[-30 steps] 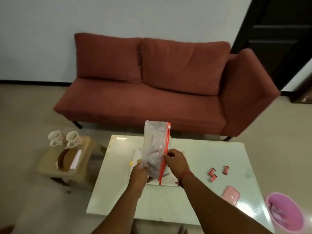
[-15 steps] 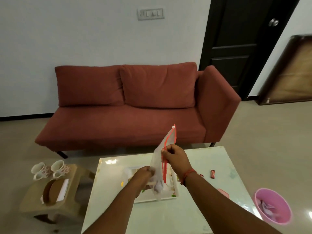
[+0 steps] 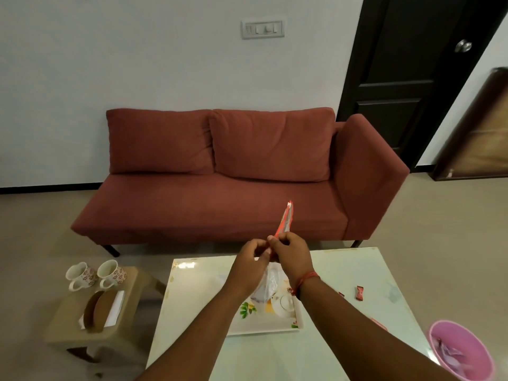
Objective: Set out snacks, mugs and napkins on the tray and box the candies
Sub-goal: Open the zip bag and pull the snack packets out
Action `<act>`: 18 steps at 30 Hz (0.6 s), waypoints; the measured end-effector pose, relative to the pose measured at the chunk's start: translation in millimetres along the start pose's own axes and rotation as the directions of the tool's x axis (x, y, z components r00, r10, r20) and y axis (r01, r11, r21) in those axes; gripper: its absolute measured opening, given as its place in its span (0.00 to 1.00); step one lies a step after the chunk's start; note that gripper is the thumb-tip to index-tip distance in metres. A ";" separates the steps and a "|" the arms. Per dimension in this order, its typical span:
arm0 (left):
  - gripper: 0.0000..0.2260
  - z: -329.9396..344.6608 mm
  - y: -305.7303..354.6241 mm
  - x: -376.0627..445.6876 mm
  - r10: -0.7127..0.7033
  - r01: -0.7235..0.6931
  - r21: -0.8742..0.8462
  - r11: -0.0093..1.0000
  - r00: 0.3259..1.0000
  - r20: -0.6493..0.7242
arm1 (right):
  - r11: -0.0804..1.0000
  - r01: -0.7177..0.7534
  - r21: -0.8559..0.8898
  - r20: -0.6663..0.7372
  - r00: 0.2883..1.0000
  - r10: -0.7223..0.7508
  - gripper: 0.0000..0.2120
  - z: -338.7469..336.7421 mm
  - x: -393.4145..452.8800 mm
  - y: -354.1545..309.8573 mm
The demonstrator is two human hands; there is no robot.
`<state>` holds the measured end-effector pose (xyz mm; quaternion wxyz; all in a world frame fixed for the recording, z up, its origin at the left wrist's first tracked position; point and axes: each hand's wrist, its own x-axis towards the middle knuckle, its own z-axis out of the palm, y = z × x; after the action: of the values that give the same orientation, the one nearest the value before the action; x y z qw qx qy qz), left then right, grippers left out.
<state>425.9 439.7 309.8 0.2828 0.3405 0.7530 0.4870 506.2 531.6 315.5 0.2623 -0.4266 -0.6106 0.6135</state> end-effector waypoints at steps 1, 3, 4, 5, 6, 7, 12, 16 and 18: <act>0.05 -1.0 -2.7 -0.9 0.017 -0.018 0.034 0.999 1.000 0.017 | 1.000 -0.011 0.008 -0.013 1.000 0.012 0.10 1.5 1.4 -2.0; 0.07 -3.2 -7.8 -1.9 0.079 -0.082 0.158 0.984 0.996 0.029 | 0.998 -0.029 0.051 -0.019 0.999 0.030 0.12 5.0 4.2 -7.3; 0.09 -4.3 -10.4 -1.9 0.117 -0.119 0.221 0.968 0.993 0.022 | 0.996 -0.035 0.077 -0.012 0.999 0.036 0.11 7.4 5.6 -9.9; 0.09 -5.8 -11.7 -1.3 0.148 -0.143 0.264 0.954 0.989 0.003 | 0.995 -0.039 0.090 -0.001 0.999 0.040 0.11 9.6 6.1 -12.3; 0.09 -8.1 -12.0 0.2 0.163 -0.148 0.284 0.947 0.986 -0.028 | 0.995 -0.045 0.090 0.008 0.999 0.044 0.10 11.9 6.5 -14.0; 0.09 -10.5 -12.1 2.2 0.166 -0.141 0.296 0.945 0.984 -0.061 | 0.995 -0.050 0.091 0.018 0.999 0.049 0.10 13.8 6.0 -15.1; 0.08 -21.1 -5.3 16.5 0.001 -0.001 0.117 0.993 1.000 -0.001 | 0.985 -0.088 0.149 0.056 0.995 0.080 0.10 16.9 7.8 -19.5; 0.07 -26.0 -0.1 21.2 -0.040 0.042 -0.027 0.999 0.998 0.051 | 0.999 0.000 0.051 0.057 0.998 -0.003 0.13 9.9 14.4 -20.6; 0.07 -30.0 4.1 24.0 -0.037 0.037 -0.077 0.996 0.999 0.007 | 0.983 0.130 -0.134 -0.011 0.991 -0.132 0.12 0.0 19.6 -15.4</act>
<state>389.5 443.6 322.4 0.3066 0.3166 0.7391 0.5094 493.4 549.9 326.4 0.2793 -0.4082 -0.6740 0.5487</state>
